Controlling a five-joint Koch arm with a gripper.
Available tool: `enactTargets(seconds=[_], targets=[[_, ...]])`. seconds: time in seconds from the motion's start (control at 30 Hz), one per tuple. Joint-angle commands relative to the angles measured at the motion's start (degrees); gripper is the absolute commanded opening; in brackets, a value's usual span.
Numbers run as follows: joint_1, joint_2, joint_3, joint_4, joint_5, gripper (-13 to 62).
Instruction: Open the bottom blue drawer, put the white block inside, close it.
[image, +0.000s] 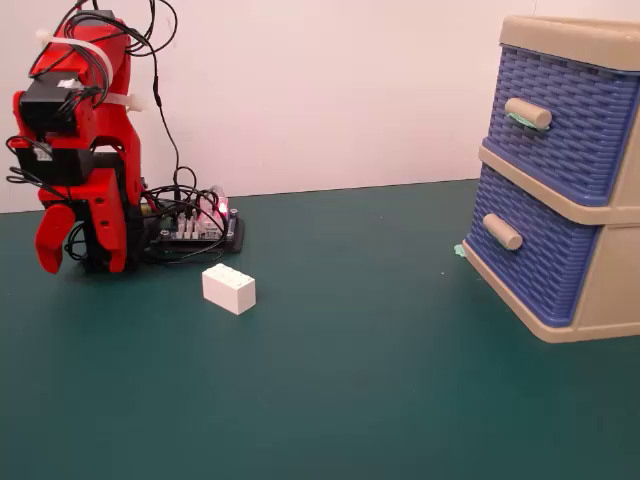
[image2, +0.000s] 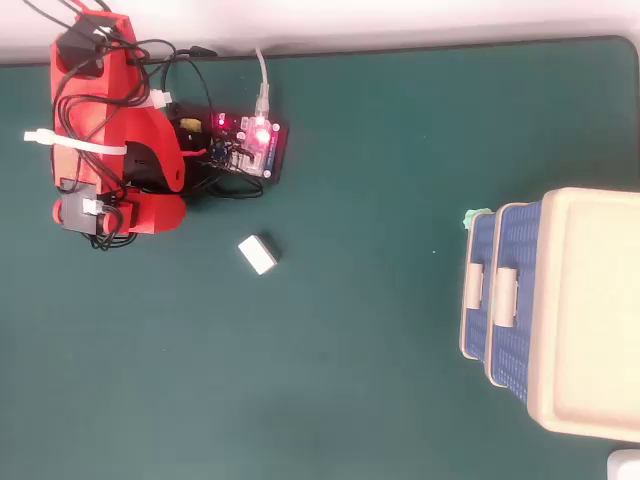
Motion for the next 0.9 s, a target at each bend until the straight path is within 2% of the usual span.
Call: enactTargets(seconds=[0.0,0.6,0.7,0.87], targets=[[-0.44,3.52,0.97,7.38,-0.62,34.0],[-0.62,3.52,0.26,7.65,-0.88,34.3],[-0.70,3.52,-8.88,13.10,-0.44,34.1],[-0.97,3.43,-34.63,18.90,3.69,33.8]])
